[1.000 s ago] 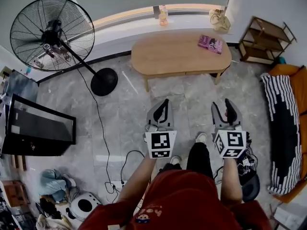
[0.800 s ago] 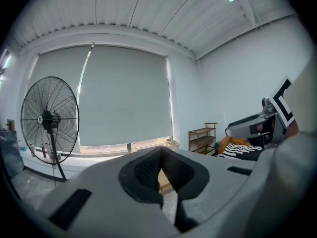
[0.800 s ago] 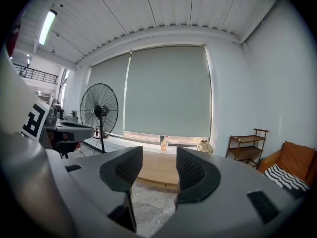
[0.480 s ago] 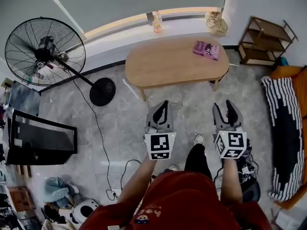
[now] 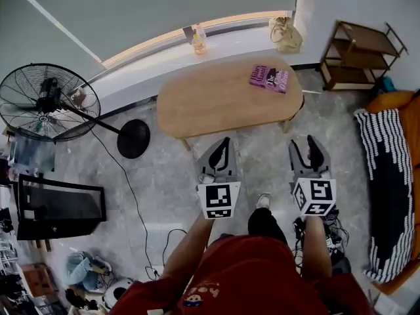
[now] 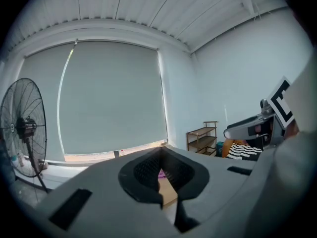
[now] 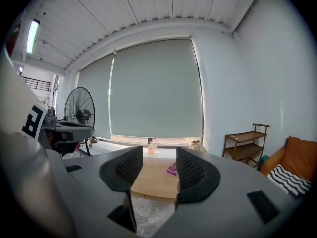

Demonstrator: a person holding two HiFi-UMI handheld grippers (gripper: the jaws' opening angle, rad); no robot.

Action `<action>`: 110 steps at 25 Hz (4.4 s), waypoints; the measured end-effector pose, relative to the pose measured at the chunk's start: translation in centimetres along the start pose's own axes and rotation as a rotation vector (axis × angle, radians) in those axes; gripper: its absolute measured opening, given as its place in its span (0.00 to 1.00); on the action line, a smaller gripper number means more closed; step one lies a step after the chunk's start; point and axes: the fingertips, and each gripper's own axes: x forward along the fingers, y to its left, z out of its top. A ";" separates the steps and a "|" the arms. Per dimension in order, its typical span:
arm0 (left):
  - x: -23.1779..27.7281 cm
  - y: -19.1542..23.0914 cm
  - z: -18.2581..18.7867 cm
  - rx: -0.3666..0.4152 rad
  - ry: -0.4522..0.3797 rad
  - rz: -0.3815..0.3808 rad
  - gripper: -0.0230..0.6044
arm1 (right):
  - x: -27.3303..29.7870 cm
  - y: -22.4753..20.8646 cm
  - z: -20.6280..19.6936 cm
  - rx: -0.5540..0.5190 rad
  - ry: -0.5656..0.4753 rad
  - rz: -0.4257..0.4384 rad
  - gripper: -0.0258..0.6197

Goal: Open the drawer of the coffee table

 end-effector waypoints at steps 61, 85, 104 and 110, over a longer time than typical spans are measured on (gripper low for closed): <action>12.7 12.0 -6.6 -0.031 -0.022 -0.133 0.05 | 16.5 6.3 -4.7 0.034 0.124 -0.080 0.35; 18.4 -3.6 -22.9 -0.075 0.035 -0.085 0.05 | 18.3 -3.9 -24.3 0.026 0.235 0.092 0.34; 22.3 -6.7 -49.4 -0.077 0.150 -0.076 0.05 | 22.5 -3.3 -49.6 0.044 0.320 0.115 0.34; 23.6 -7.0 -55.6 -0.062 0.164 -0.080 0.05 | 24.7 -2.9 -55.3 0.034 0.324 0.121 0.34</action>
